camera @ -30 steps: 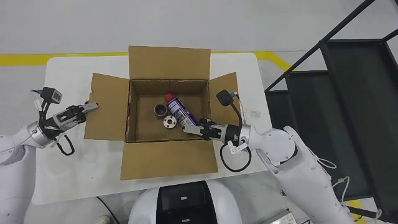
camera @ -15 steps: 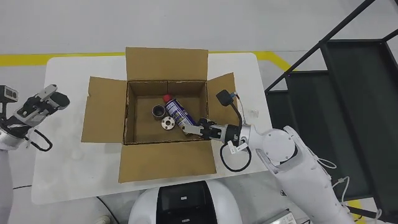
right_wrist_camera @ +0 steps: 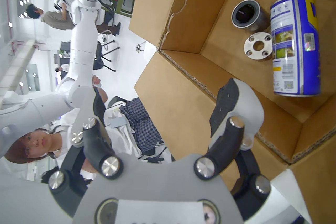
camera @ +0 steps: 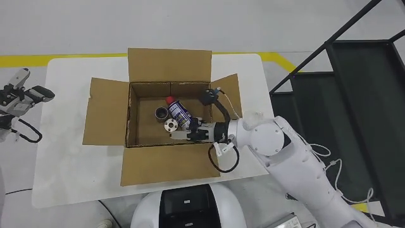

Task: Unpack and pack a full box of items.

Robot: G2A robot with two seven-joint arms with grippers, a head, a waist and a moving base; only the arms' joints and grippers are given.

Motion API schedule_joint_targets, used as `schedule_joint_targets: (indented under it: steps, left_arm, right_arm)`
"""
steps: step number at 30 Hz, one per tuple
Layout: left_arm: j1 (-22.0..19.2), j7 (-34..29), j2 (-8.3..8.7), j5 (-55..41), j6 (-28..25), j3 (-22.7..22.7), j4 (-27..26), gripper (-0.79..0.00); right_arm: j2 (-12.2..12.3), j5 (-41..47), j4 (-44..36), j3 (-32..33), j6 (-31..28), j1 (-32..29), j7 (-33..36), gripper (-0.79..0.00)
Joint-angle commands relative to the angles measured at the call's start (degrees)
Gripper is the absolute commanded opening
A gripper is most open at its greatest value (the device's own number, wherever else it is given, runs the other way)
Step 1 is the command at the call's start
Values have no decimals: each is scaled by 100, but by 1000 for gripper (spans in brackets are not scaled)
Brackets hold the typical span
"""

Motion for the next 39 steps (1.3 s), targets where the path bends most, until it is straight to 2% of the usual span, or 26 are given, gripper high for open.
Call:
schedule_joint_targets:
  steps: [1, 9, 12, 16, 31, 36, 39]
  left_arm:
    - [0, 1, 0, 0, 0, 0, 0, 0]
    - [0, 1, 0, 0, 0, 0, 0, 0]
    - [0, 1, 0, 0, 0, 0, 0, 0]
    - [0, 1, 0, 0, 0, 0, 0, 0]
    - [0, 1, 0, 0, 0, 0, 0, 0]
    - [0, 1, 0, 0, 0, 0, 0, 0]
    - [0, 1, 0, 0, 0, 0, 0, 0]
  right_arm:
    - [-46, -515, 128, -357, 0, 402, 77, 0]
    - [-370, -2547, 1023, -1876, 178, 1624, 64, 0]
    - [-525, -2724, 1415, -2231, 259, 1936, 81, 0]
    - [-743, -2972, 1980, -2628, 409, 2488, 536, 0]
    - [-781, -2967, 2087, -2677, 442, 2552, 598, 0]
    - [-841, -3484, 2436, -2829, 363, 2665, 683, 0]
    - [-947, -3753, 2778, -3027, 74, 2888, 726, 0]
